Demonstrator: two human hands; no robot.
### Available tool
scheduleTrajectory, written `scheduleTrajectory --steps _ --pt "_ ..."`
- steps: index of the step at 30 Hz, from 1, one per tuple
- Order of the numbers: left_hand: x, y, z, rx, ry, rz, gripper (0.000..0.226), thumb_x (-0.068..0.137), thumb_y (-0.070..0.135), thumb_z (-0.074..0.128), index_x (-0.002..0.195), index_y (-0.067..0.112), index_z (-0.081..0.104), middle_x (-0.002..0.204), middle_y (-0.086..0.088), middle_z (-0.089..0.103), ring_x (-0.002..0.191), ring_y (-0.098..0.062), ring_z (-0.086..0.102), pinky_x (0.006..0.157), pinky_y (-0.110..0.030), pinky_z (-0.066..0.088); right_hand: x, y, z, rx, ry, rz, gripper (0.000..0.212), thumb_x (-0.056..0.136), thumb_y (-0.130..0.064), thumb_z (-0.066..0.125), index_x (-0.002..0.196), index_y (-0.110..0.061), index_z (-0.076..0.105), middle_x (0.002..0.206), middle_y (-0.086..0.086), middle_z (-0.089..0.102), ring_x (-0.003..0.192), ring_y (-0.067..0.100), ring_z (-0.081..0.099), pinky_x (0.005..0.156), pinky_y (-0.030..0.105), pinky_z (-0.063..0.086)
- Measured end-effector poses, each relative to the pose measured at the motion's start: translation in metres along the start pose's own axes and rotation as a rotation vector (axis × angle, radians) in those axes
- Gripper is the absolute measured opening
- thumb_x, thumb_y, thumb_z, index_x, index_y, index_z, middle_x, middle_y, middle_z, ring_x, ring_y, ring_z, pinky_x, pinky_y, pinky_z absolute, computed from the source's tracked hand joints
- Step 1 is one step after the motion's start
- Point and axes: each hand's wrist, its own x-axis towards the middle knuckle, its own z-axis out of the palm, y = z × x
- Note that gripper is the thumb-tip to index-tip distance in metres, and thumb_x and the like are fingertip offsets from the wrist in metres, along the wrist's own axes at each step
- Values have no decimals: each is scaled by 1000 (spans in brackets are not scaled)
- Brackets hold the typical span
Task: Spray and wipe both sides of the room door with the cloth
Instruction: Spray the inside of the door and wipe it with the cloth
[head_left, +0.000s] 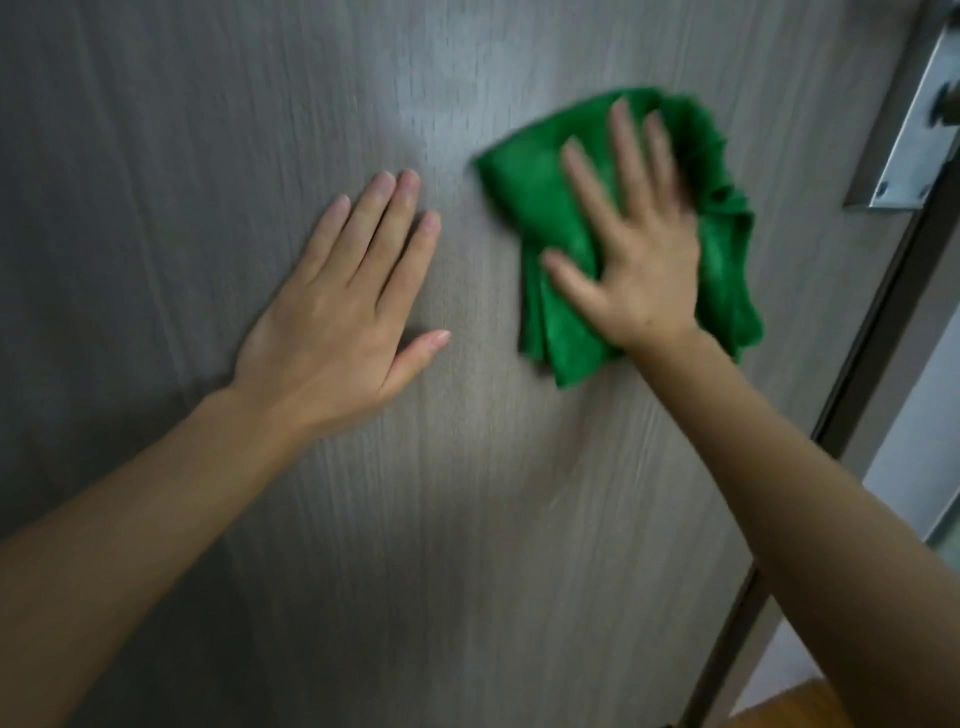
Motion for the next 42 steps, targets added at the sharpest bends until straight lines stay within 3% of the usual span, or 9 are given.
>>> scheduleTrajectory --steps 3,7,15,22,28,36,39,42 --pt "0 0 1 -6 15 7 70 104 47 24 150 -5 13 155 -29 16 146 -40 15 121 -47 6 14 15 -1 -3 79 445 70 94 -63 32 149 -19 32 156 17 23 145 38 16 116 52 9" --pt "-1 -2 2 -18 13 12 70 104 47 23 150 -5 13 155 -29 16 146 -40 14 121 -46 5 0 5 3 55 122 820 72 91 -64 28 151 -25 25 160 7 15 147 30 9 116 56 7" --pt "-1 1 1 -48 -2 0 70 103 47 23 150 -4 13 156 -29 15 146 -41 13 121 -48 5 -130 -86 31 97 54 989 69 92 -52 36 150 -17 25 158 17 18 145 38 13 113 62 13" --pt "-1 1 3 -41 26 -3 71 103 48 25 149 -5 15 155 -30 16 145 -43 14 120 -48 4 -175 -181 44 177 -3 1004 63 97 -61 18 153 -35 4 158 12 8 146 36 4 115 54 3" --pt "0 0 2 -62 20 4 73 102 51 23 149 -5 17 154 -31 18 144 -44 16 120 -49 5 -161 -186 37 130 -65 614 62 97 -61 26 152 -38 9 161 4 -7 147 36 -2 113 57 3" --pt "4 -13 -25 -304 13 -49 71 98 46 34 147 -2 20 154 -29 23 144 -39 21 120 -41 12 7 -154 14 88 -26 473 65 88 -60 37 147 -33 30 155 17 26 142 43 19 108 64 17" --pt "7 -55 -61 -308 90 -89 63 99 38 37 146 -2 21 153 -31 22 143 -40 20 119 -40 13 77 -152 4 98 26 483 65 90 -63 36 146 -32 36 156 15 26 143 42 18 111 63 16" --pt "7 -102 -92 -184 133 8 57 101 33 36 145 -2 25 151 -33 23 142 -41 20 119 -45 10 122 -170 0 94 45 545 64 92 -64 34 148 -33 32 158 12 20 145 39 14 113 60 11"
